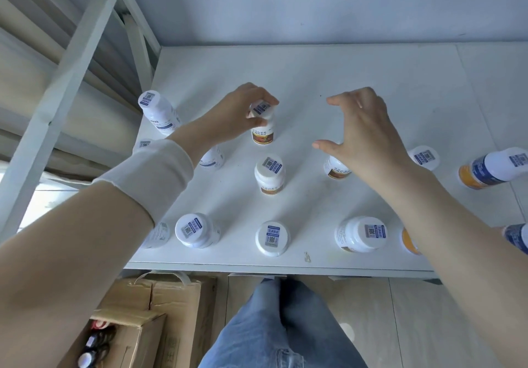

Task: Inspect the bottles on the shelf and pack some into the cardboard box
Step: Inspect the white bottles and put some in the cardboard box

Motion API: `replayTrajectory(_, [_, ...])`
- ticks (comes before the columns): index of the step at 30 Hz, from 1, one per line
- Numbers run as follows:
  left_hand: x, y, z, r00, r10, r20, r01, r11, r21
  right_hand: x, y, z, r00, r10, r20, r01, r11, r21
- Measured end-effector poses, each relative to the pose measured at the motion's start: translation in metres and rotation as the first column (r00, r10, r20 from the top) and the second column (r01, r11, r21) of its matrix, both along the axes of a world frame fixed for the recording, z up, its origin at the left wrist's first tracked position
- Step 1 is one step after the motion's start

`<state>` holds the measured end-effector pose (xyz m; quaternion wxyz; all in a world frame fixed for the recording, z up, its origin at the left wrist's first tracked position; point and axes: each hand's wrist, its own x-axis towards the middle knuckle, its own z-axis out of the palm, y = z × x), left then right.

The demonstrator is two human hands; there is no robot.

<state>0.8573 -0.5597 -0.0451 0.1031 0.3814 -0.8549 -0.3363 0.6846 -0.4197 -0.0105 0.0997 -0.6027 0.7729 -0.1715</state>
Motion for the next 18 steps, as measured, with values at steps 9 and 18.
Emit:
replayTrajectory(9, [0.029,0.025,0.031,0.997,0.060,0.044,-0.049,0.972,-0.232,0.024,0.008,0.011,0.998,0.062,-0.027,-0.061,0.998,0.019])
replayTrajectory(18, [0.141,0.154,0.014,0.993,0.021,0.115,-0.008,0.993,-0.116,0.104,0.064,0.011,0.994,0.094,0.060,-0.083,0.982,-0.170])
